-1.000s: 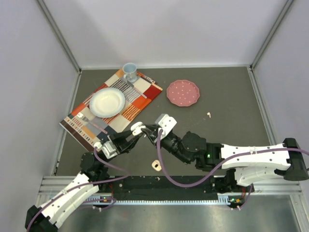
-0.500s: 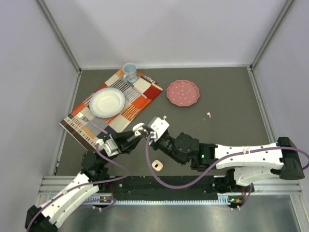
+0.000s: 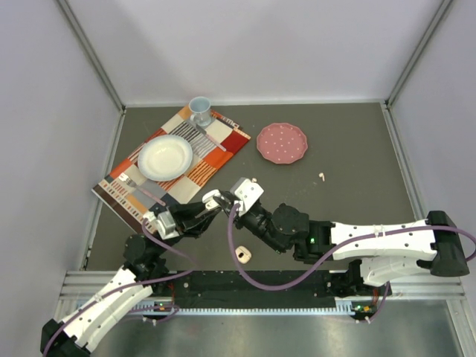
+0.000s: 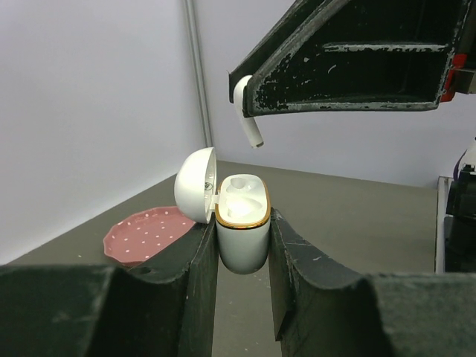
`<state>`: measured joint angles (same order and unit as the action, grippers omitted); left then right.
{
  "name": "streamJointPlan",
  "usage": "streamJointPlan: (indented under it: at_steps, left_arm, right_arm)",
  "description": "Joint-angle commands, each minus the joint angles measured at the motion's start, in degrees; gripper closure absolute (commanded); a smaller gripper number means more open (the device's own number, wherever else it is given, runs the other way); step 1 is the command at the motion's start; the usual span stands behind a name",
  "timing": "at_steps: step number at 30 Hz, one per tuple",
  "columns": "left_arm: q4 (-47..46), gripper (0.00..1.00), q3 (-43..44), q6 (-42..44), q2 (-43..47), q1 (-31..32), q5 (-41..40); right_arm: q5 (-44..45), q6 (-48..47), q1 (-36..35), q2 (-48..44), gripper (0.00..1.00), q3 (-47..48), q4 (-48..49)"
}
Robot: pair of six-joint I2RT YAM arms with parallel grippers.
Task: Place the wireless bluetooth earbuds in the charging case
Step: Insert the right earbud into the right side groove of the charging case.
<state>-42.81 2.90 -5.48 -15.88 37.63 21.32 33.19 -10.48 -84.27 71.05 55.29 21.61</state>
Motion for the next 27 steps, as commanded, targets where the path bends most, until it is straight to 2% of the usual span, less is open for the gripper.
streamJointPlan:
  at_steps: [1,27]
  left_arm:
    - [-1.0,1.0,2.2,-2.2,0.7,0.3,-0.8]
    - [-2.4,1.0,2.6,-4.5,1.1,0.3,-1.8]
  right_arm:
    - [1.4,-0.1,-0.2,1.2,1.0,1.6,4.0]
    - [2.6,1.8,1.1,2.6,1.0,-0.4,4.2]
